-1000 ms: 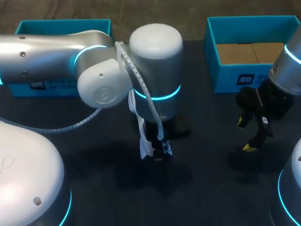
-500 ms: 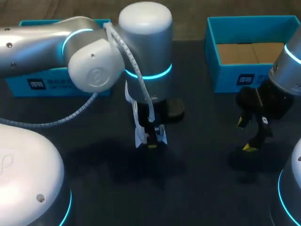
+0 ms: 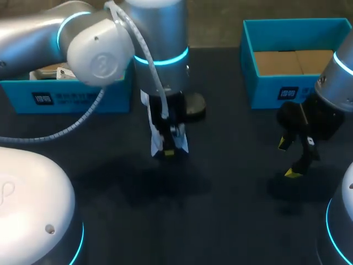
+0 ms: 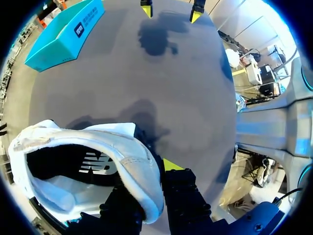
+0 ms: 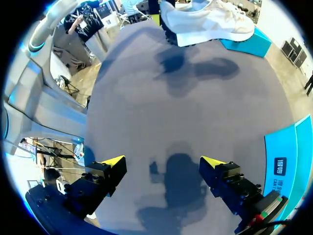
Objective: Take the shoe out of the shoebox, open the shoe tongue, remove and reinsert the insole, then place the shoe into the shoebox
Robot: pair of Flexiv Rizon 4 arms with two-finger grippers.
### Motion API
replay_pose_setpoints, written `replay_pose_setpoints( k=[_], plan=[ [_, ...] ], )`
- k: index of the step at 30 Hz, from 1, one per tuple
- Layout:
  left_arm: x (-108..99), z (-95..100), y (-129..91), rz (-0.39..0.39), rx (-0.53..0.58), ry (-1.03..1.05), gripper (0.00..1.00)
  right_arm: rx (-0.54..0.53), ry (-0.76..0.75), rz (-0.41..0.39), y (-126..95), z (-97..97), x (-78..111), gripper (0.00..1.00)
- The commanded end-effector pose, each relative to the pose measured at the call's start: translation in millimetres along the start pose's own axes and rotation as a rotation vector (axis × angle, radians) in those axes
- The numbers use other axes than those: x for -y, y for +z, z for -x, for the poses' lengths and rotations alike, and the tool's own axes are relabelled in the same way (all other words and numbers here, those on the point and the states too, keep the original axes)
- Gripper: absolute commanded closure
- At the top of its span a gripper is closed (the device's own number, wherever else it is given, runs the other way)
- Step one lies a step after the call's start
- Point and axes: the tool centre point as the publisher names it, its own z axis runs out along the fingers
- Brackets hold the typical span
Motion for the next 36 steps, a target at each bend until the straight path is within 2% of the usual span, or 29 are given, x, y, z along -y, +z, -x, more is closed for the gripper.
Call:
replay_pose_setpoints(
  k=[1, 15, 17, 18, 36],
  plan=[
    [-13, 12.5, -11, -0.016, -0.018, 0.008, 1.00, 0.000, 0.001, -0.002, 1, 0.0, -0.1, 0.00],
    [-41, 63.1, -47, -0.021, -0.048, 0.017, 1.00, 0.000, 0.001, -0.002, 1, 0.0, -0.1, 0.00],
    [-41, 64.3, -48, -0.022, -0.051, 0.019, 1.00, 0.000, 0.001, -0.002, 1, 0.0, -0.1, 0.00],
    [-46, 75.4, -54, -0.028, -0.061, 0.022, 1.00, 0.000, 0.001, -0.002, 1, 0.0, -0.1, 0.00],
    [-79, 136.6, -86, -0.005, -0.063, -0.014, 1.00, 0.000, 0.001, -0.002, 1, 0.0, -0.1, 0.00]
  ],
)
